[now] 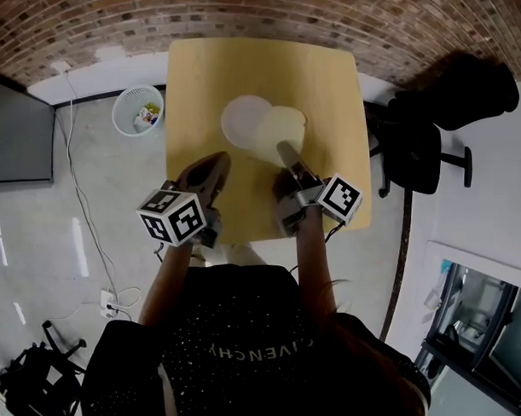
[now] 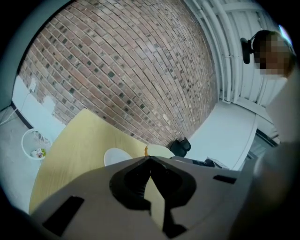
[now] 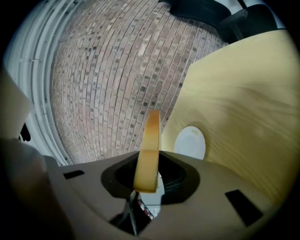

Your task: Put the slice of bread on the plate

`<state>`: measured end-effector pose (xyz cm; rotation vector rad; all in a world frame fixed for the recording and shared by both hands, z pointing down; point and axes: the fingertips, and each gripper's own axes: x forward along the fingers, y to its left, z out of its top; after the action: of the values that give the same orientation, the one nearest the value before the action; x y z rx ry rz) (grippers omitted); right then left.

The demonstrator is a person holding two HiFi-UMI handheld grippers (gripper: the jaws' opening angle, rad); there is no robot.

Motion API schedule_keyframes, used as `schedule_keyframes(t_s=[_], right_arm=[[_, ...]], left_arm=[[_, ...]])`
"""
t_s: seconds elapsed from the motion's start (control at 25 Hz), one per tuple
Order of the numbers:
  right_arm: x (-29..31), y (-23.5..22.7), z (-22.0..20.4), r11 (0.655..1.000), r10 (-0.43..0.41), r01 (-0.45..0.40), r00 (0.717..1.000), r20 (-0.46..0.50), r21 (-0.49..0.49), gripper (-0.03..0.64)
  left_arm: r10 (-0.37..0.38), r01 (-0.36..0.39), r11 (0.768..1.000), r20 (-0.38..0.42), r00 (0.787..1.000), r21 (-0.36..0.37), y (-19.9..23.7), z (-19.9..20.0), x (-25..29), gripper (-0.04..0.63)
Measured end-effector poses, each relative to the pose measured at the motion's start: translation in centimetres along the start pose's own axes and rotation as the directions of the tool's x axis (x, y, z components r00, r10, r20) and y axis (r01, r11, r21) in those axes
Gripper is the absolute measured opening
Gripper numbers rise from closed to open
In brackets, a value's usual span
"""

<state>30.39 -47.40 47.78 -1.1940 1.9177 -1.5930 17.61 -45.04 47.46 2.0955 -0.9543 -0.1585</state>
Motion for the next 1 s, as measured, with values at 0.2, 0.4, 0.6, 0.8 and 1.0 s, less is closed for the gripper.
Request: schedule_keyframes(t_s=[0.2,0.4,0.6,0.8,1.0], right_arm=[[4.2,-2.1,0.5,0.999,-0.028,0.024,0.991,-0.128,-0.026,0.095],[8.2,-4.4,-0.2,0.992,-0.088,0.064,0.967,-0.241,-0.109,0.095],[10.8,-5.2,-1.2,0.995,-0.084,0.064,0.957,-0.276,-0.083,0.095],[11.8,-6.6,-2.1,0.986,-0.141,0.110,0.948,-0.286,-0.122,0.095],[11.7,-7.6,-2.4,0.969,-0.228,0.191,0.936,-0.268,-0.156,0.095]], left_arm=[[0.097,-0.098,0.995,0.029,0.995,0.010,2.8,0.3,1.8,0.009],[0.175,-0.174,0.985,0.079,0.981,-0.017,4.5,1.0,1.8,0.009],[0.211,-0.207,0.977,0.081,0.974,-0.058,6.4,0.6,1.0,0.009],[0.201,-0.198,0.978,0.065,0.977,-0.060,7.2,0.8,0.8,0.009],[0.178,-0.175,0.983,0.057,0.982,-0.054,7.2,1.3,0.3,0.009]])
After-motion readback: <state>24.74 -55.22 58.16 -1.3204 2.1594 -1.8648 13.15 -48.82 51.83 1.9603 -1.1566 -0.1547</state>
